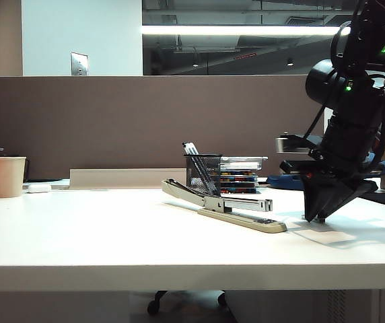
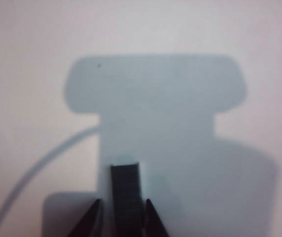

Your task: Pick up a set of staples and put them into the open stapler.

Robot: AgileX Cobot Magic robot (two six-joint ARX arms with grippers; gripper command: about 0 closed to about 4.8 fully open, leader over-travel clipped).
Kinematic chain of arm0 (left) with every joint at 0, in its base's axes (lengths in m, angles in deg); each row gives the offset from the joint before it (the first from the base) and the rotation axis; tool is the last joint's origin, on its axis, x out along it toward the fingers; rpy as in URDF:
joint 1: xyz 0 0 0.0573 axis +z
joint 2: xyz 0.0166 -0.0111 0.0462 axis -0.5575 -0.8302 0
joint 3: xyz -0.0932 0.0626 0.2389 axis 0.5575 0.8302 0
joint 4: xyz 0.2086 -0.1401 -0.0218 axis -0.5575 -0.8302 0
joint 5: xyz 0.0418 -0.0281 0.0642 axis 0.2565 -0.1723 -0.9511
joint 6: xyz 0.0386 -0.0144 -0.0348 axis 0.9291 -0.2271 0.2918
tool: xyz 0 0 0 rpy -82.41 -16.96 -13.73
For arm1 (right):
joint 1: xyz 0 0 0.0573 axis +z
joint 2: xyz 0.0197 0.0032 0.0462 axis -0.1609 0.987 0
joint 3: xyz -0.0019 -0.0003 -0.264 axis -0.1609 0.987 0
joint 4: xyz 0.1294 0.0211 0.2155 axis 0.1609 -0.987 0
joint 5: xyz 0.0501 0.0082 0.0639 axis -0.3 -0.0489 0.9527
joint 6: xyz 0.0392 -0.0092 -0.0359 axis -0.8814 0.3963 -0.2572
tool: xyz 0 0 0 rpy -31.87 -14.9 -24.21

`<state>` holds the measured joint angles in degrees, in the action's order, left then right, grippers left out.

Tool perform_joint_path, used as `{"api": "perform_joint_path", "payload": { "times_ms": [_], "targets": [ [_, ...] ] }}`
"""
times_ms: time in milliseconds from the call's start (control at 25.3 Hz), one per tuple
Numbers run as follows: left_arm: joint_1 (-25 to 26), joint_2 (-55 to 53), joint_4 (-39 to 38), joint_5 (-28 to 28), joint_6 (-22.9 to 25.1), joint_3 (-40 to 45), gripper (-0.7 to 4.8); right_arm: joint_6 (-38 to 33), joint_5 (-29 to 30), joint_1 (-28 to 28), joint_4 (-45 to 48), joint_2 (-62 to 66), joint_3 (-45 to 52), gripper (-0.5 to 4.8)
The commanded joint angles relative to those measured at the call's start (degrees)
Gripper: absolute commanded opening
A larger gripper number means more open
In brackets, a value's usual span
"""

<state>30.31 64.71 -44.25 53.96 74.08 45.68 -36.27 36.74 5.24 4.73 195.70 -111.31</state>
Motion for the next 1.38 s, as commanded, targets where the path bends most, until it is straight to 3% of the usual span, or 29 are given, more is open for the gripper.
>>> {"api": "perform_joint_path", "payload": {
  "times_ms": [40,356,435,672,909,1107,1384],
  "targets": [
    [0.1,0.0,-0.3,0.0,0.0,0.0,-0.06,-0.3,0.5,0.1,-3.8,0.8,0.7,0.92],
    [0.1,0.0,-0.3,0.0,0.0,0.0,-0.06,-0.3,2.0,0.1,-3.0,0.7,0.4,0.76],
    [0.1,0.0,-0.3,0.0,0.0,0.0,-0.06,-0.3,2.0,0.1,-3.0,0.7,-0.2,0.47],
    [0.1,0.0,-0.3,0.0,0.0,0.0,-0.06,-0.3,2.6,0.1,-3.7,0.6,-3.1,0.47],
    [0.1,0.0,-0.3,0.0,0.0,0.0,-0.06,-0.3,6.8,0.1,-4.8,0.6,-7.9,0.48],
    [0.1,0.0,-0.3,0.0,0.0,0.0,-0.06,-0.3,13.7,0.3,-5.2,0.6,-9.6,0.48],
    [0.1,0.0,-0.3,0.0,0.0,0.0,-0.06,-0.3,17.5,2.9,-5.7,0.7,-10.1,0.48]
  ]
}}
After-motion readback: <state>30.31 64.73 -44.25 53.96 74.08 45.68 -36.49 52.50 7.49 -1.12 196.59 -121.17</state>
